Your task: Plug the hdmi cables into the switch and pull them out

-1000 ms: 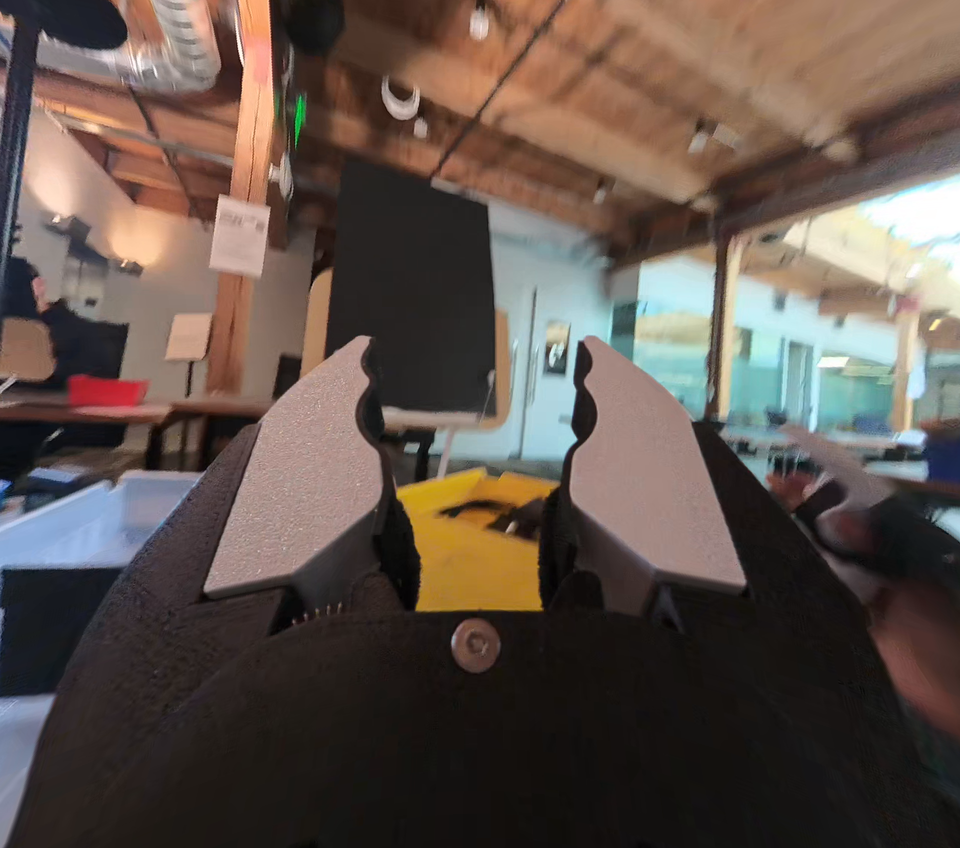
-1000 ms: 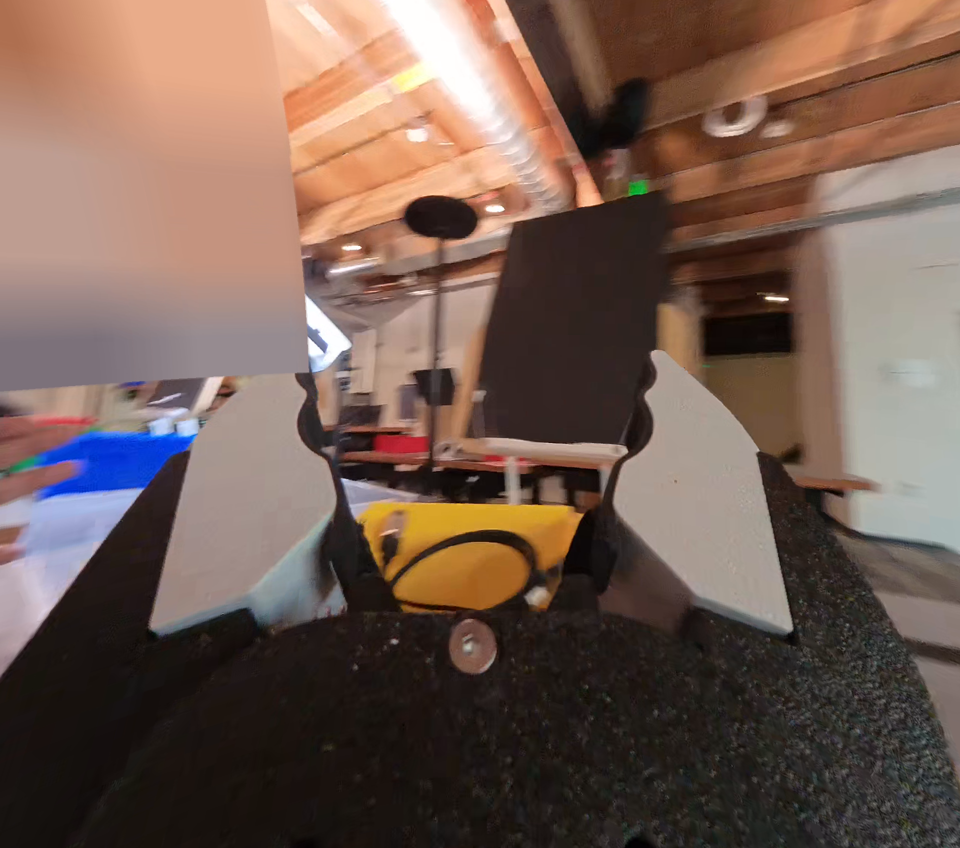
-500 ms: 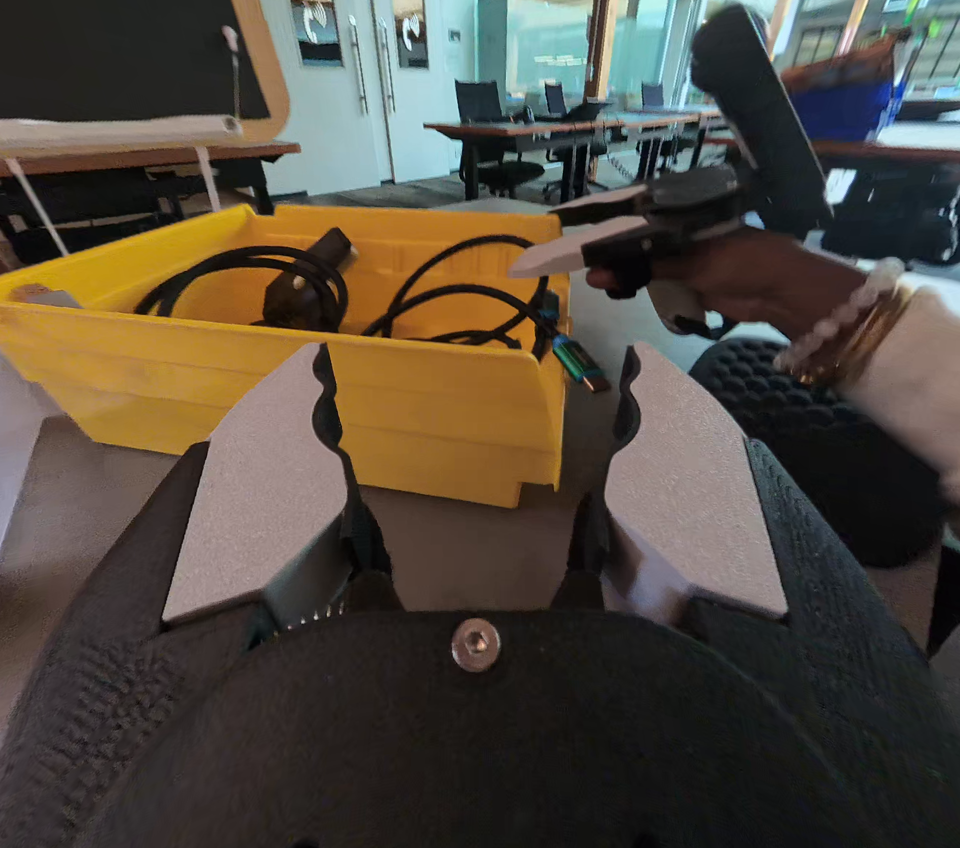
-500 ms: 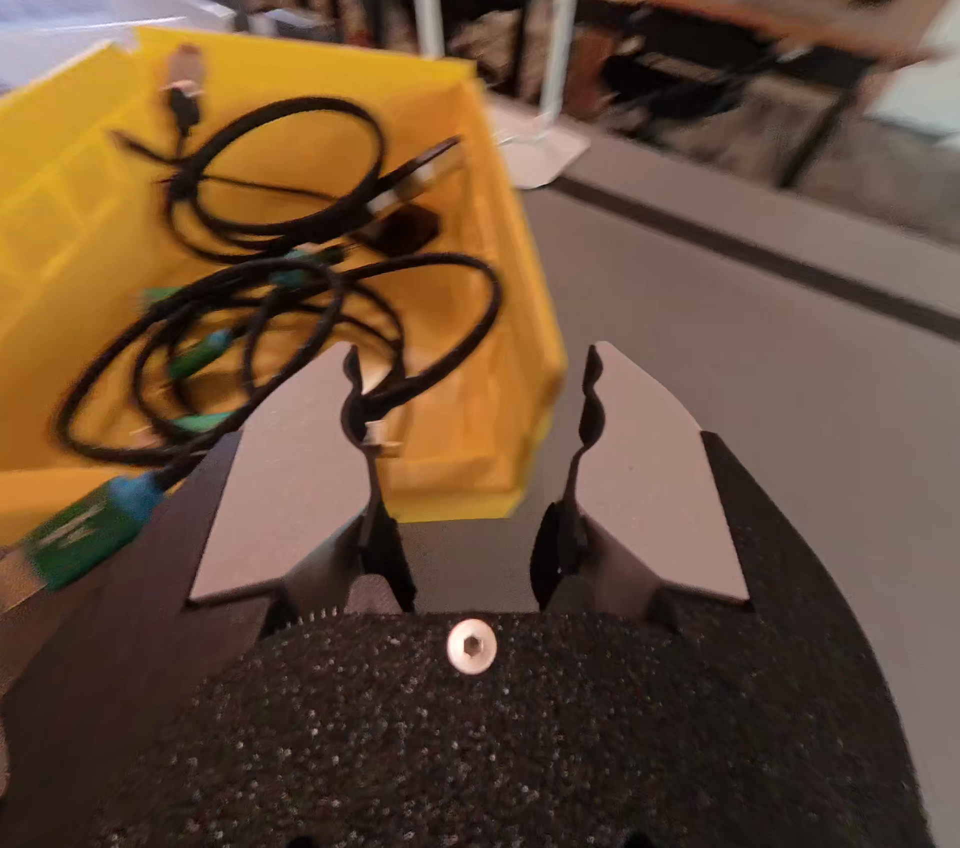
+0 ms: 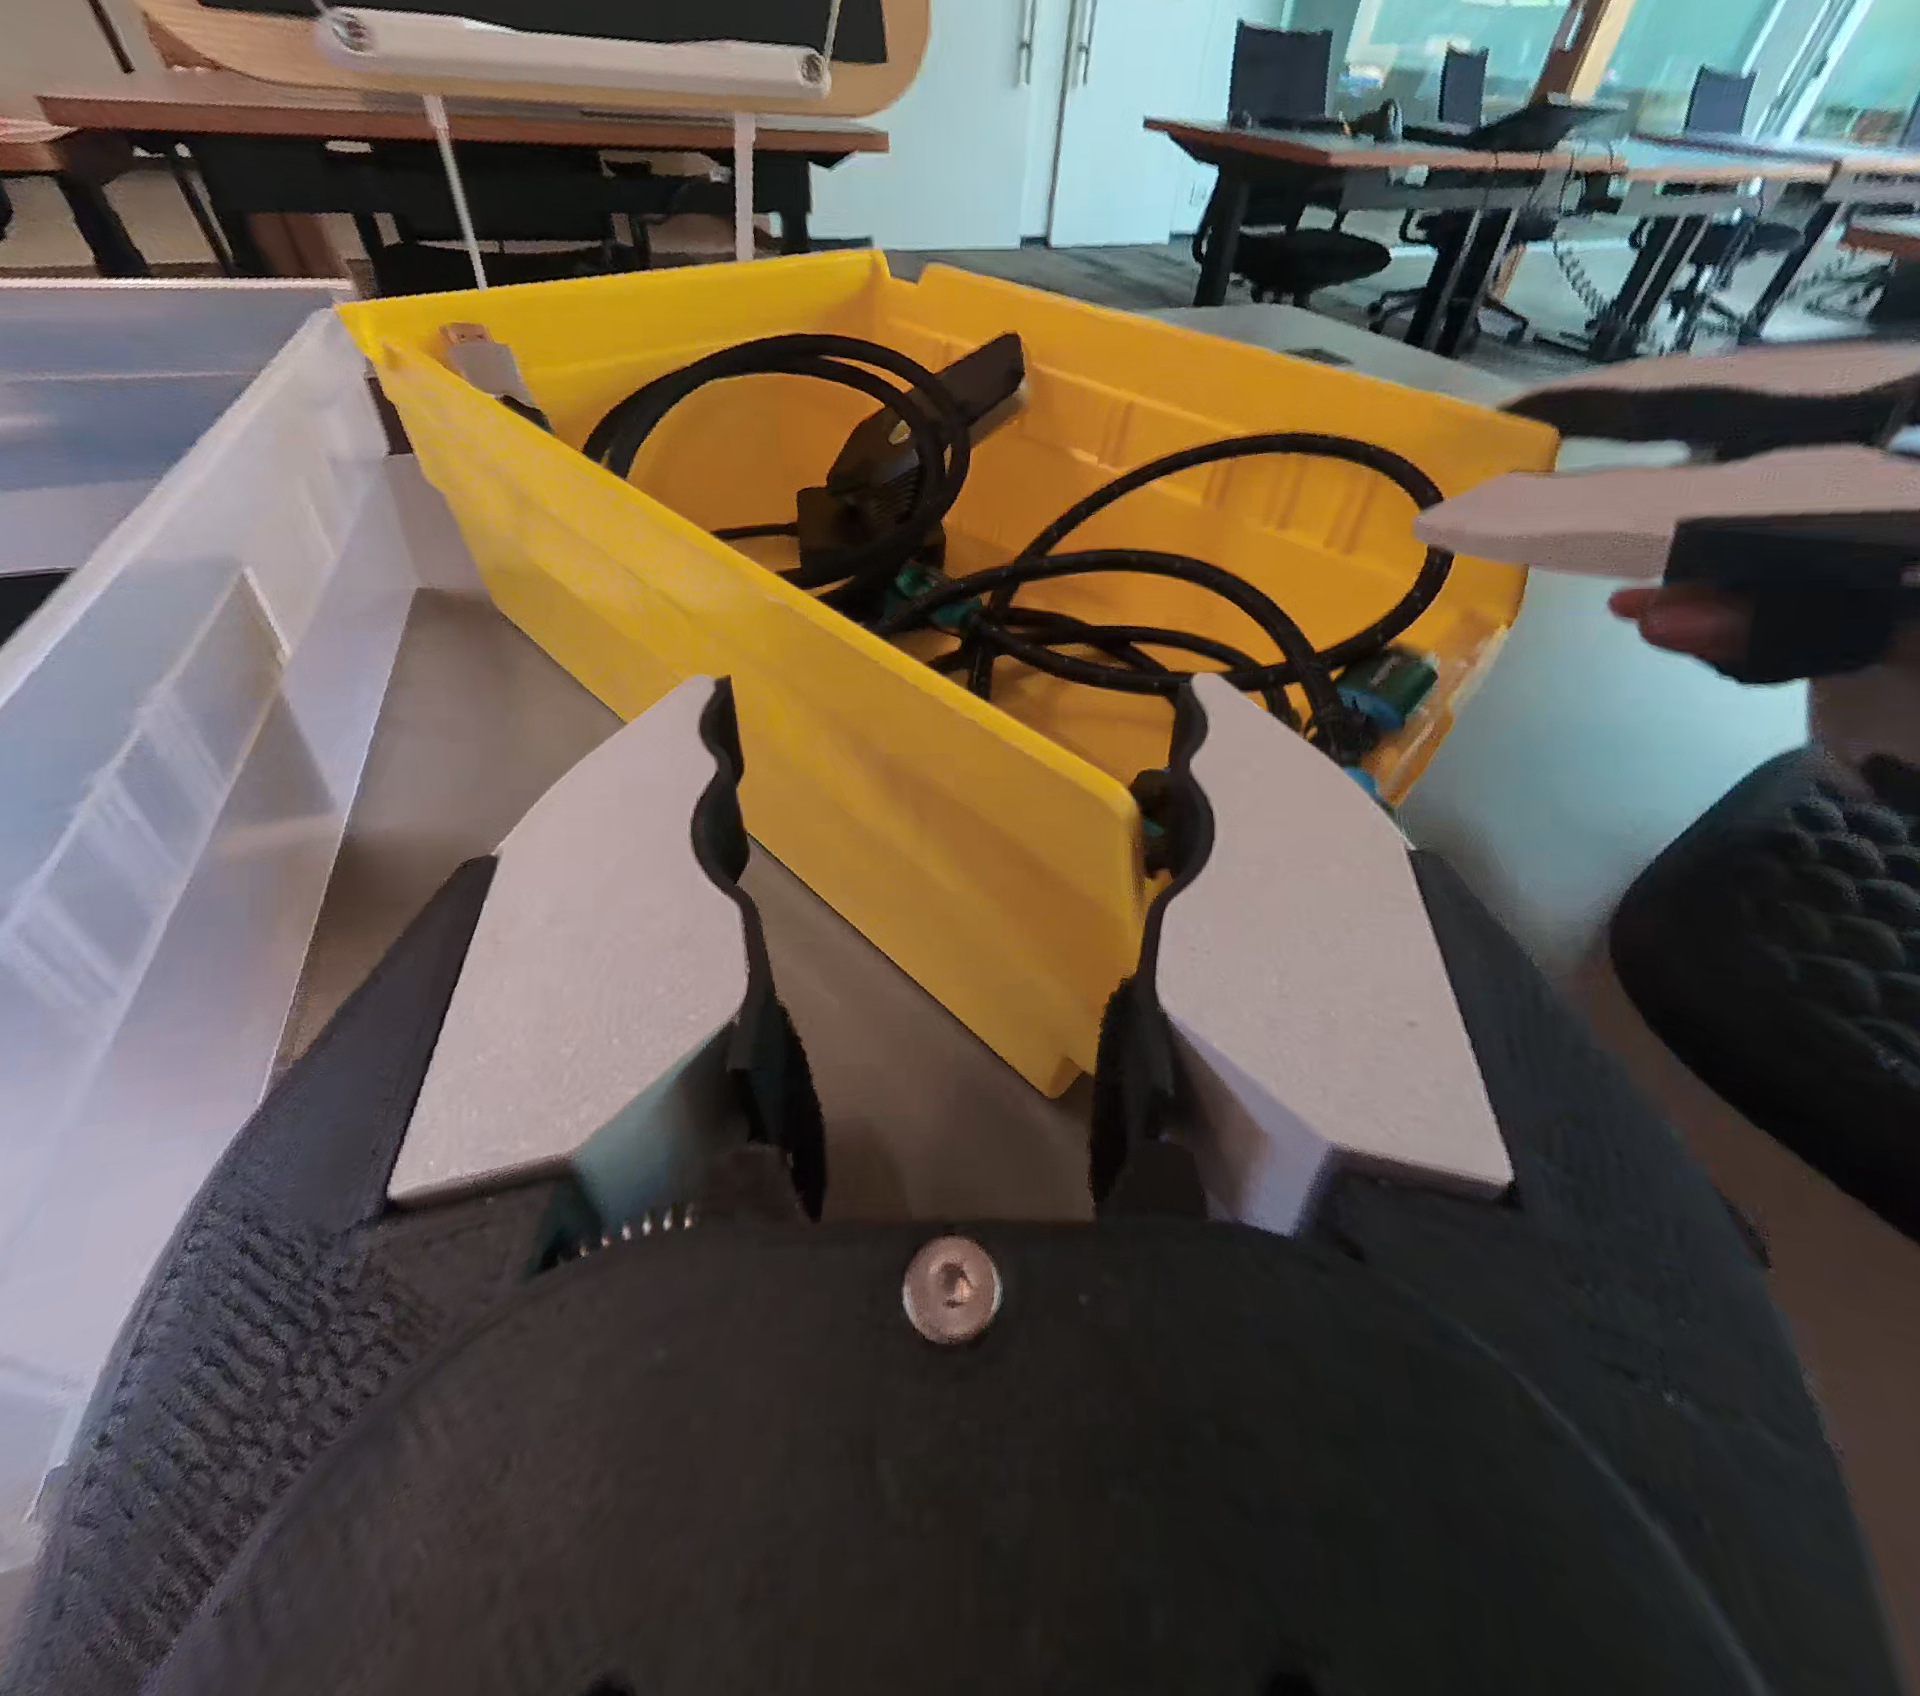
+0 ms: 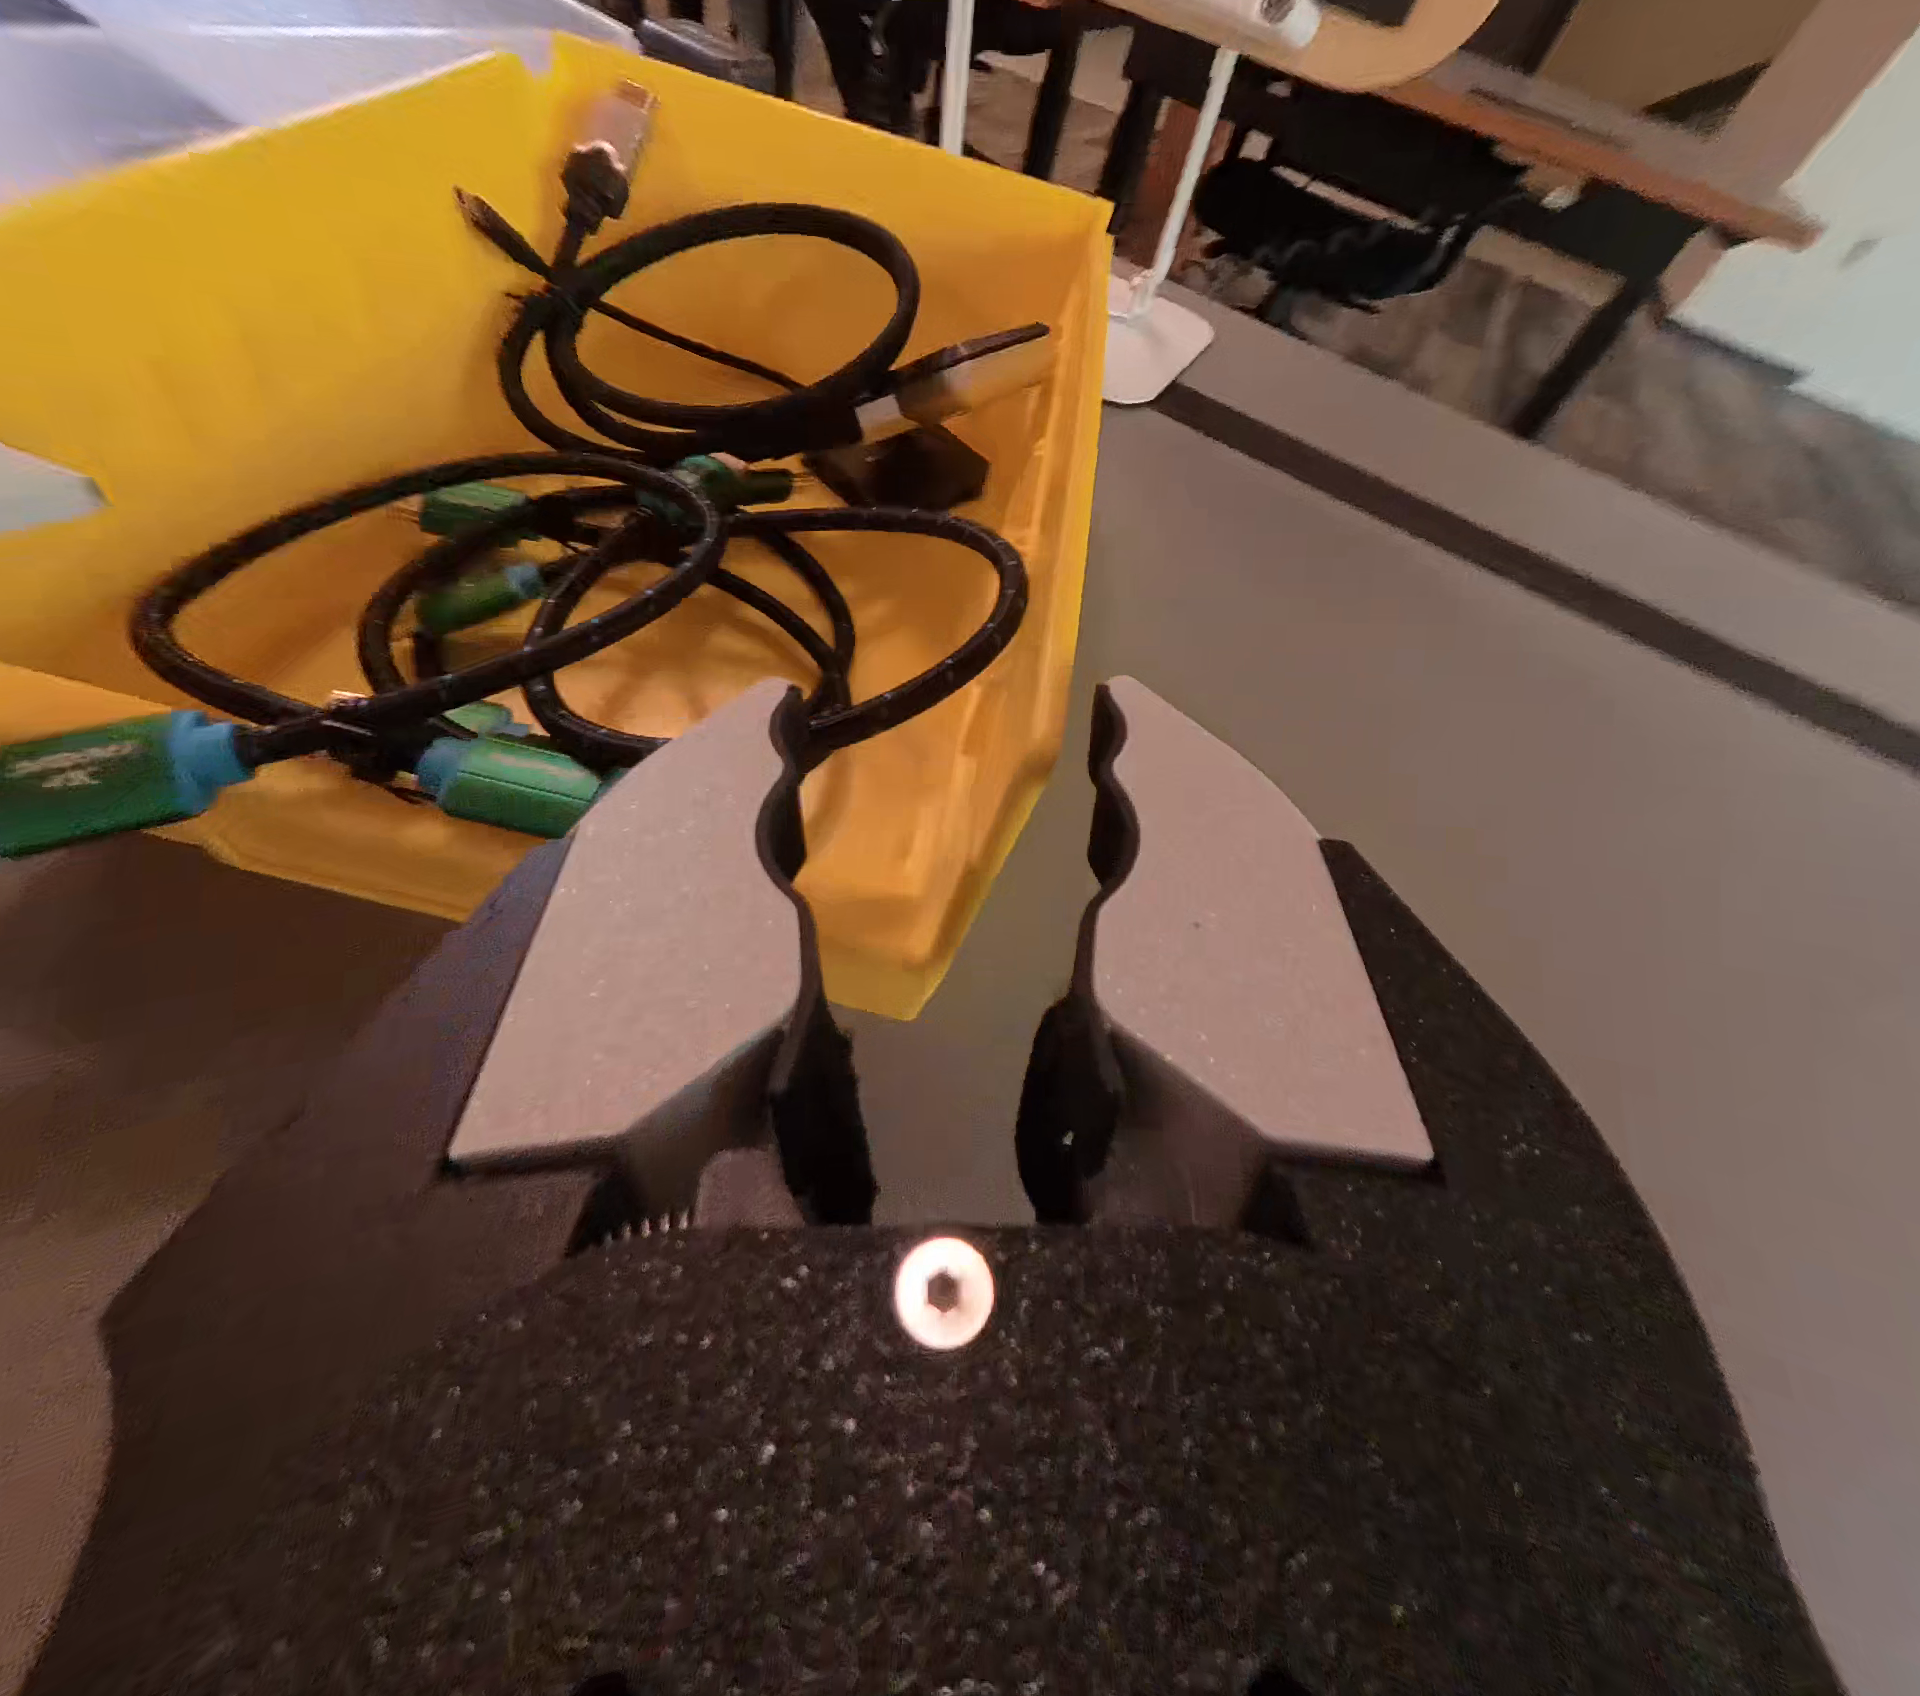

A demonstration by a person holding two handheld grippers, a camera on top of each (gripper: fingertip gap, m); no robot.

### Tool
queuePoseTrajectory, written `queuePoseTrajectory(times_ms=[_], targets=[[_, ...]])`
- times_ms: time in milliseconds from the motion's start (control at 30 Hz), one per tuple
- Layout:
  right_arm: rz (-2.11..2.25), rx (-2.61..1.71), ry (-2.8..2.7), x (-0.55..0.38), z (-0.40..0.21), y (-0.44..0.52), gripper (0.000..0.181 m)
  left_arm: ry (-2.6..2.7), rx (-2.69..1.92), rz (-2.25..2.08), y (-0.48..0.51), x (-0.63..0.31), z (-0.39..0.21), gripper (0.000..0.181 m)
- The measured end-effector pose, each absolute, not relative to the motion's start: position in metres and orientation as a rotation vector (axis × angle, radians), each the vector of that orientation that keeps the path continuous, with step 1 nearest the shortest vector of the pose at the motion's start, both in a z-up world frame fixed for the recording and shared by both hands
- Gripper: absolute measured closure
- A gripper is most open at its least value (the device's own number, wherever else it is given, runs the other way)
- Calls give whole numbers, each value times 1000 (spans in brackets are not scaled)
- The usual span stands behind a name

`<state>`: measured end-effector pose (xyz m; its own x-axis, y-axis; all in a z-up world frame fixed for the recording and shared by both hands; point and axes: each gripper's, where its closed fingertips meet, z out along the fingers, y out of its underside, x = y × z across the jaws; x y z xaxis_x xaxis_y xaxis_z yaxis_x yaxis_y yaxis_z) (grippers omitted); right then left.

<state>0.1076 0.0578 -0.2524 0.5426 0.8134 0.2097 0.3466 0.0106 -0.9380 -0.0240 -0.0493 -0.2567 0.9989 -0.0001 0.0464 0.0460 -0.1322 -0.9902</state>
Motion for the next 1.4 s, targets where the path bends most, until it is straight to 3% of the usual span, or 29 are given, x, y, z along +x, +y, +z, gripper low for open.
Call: queuePoseTrajectory(times_ms=[100, 400, 567, 600, 667, 767, 967, 1167, 1400], targets=[[416, -1589, -1030, 107, -252, 56, 133, 12, -1752, 18, -46, -23, -263, 115], [407, -1691, -978, 121, -252, 59, 144, 20, -1804, 66, -44, -30, -270, 130], [456, -1833, -1094, 108, -293, 57, 133, 9, -1803, 107, -46, -39, -270, 142], [472, -1840, -1101, 102, -297, 56, 137, 10, -1804, 117, -46, -41, -270, 145], [406, -1854, -1142, 100, -301, 55, 162, 6, -1802, 131, -46, -43, -270, 151], [268, -1798, -1186, 104, -297, 55, 169, 11, -1794, 154, -46, -44, -269, 155], [114, -1582, -1116, 107, -252, 53, 172, 18, -1710, 165, -48, -46, -244, 157], [113, -1440, -1022, 94, -181, 32, 172, 44, -1591, 230, -69, -63, -174, 158], [257, -1264, -1082, 2, -120, -4, 171, -11, -1560, 479, -132, -138, -116, 157]])
